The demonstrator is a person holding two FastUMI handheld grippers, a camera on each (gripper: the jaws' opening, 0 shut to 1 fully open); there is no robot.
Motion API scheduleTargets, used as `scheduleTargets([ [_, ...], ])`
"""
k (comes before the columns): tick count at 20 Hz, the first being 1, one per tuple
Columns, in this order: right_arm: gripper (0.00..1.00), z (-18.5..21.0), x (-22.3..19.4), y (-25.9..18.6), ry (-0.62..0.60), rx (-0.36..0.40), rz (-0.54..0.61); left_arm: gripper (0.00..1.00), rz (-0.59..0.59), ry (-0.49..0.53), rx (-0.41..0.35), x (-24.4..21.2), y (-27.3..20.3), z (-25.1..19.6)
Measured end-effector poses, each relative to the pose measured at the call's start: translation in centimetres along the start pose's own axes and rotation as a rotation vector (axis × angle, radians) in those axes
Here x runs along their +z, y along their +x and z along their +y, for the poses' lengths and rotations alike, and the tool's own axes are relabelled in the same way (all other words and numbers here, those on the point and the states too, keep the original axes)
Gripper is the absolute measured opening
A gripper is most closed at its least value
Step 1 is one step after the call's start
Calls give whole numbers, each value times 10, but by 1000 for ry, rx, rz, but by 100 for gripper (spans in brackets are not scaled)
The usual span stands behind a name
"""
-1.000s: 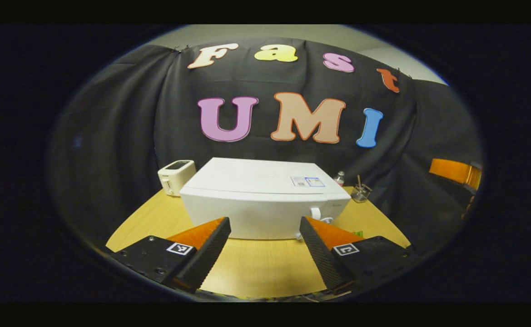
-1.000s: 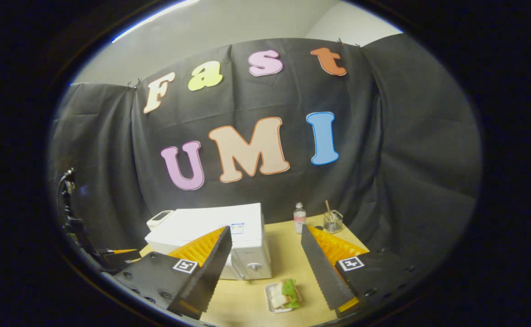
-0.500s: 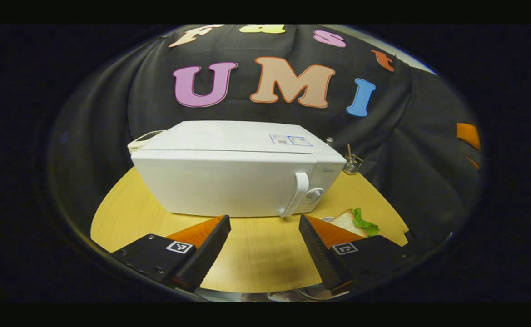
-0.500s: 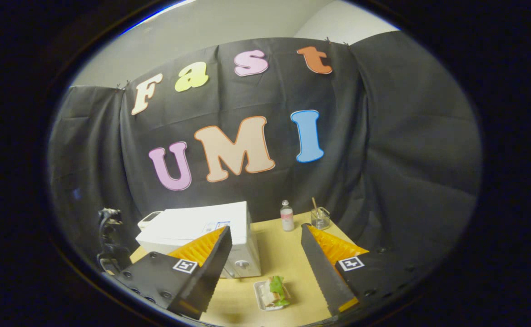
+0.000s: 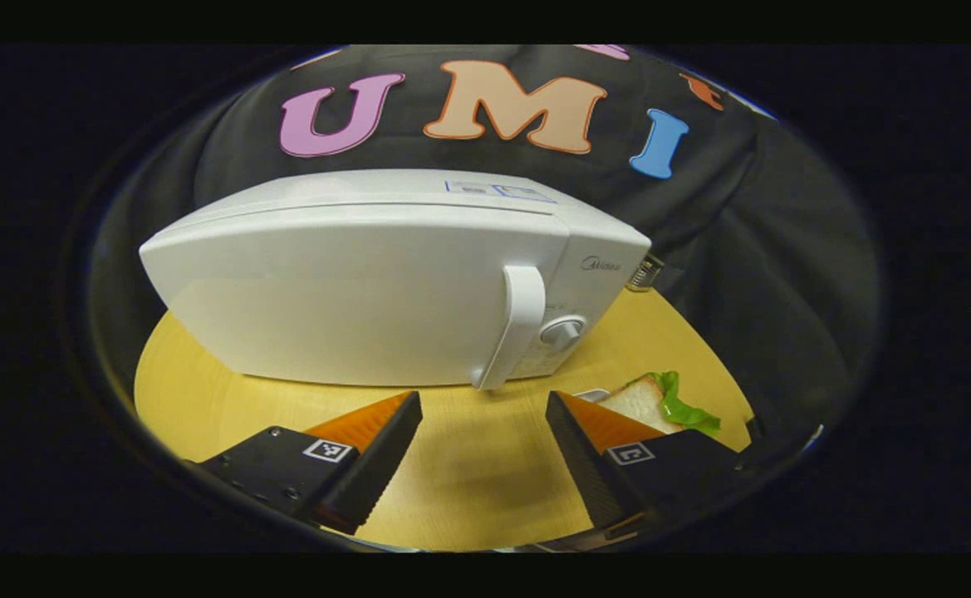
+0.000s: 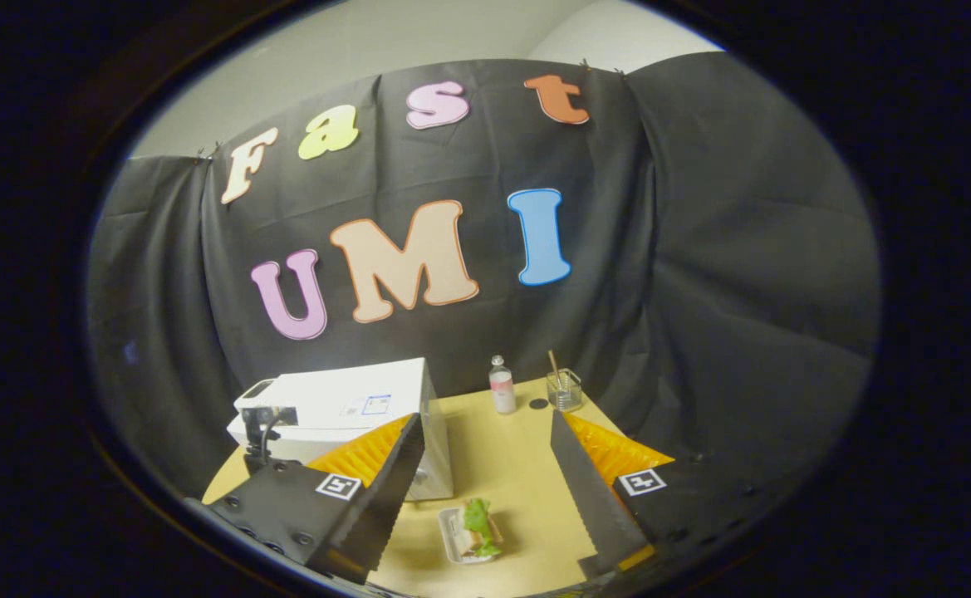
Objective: Open the microwave oven with the left hand, put the food in, and close the microwave oven.
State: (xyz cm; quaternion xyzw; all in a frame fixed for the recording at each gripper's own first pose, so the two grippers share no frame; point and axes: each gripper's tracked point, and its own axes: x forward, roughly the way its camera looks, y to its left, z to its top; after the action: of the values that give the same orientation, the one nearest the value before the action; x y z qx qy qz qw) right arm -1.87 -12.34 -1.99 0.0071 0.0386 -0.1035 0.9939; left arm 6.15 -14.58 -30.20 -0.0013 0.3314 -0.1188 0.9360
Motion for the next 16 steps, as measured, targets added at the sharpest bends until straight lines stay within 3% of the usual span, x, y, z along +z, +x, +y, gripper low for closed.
scheduleTargets([
  [9, 92, -23, -9, 19, 14, -28, 41, 93, 34, 43, 38, 9, 54, -9],
  [14, 92, -25, -18, 24, 29, -33, 65, 73, 44, 67, 42, 12, 62, -10],
  [15, 92, -25, -19, 23, 27, -34, 69, 77, 42, 75, 44, 13, 62, -9],
  [16, 92, -25, -22, 22, 26, -34, 73, 68, 39, 81, 44, 14, 62, -8],
])
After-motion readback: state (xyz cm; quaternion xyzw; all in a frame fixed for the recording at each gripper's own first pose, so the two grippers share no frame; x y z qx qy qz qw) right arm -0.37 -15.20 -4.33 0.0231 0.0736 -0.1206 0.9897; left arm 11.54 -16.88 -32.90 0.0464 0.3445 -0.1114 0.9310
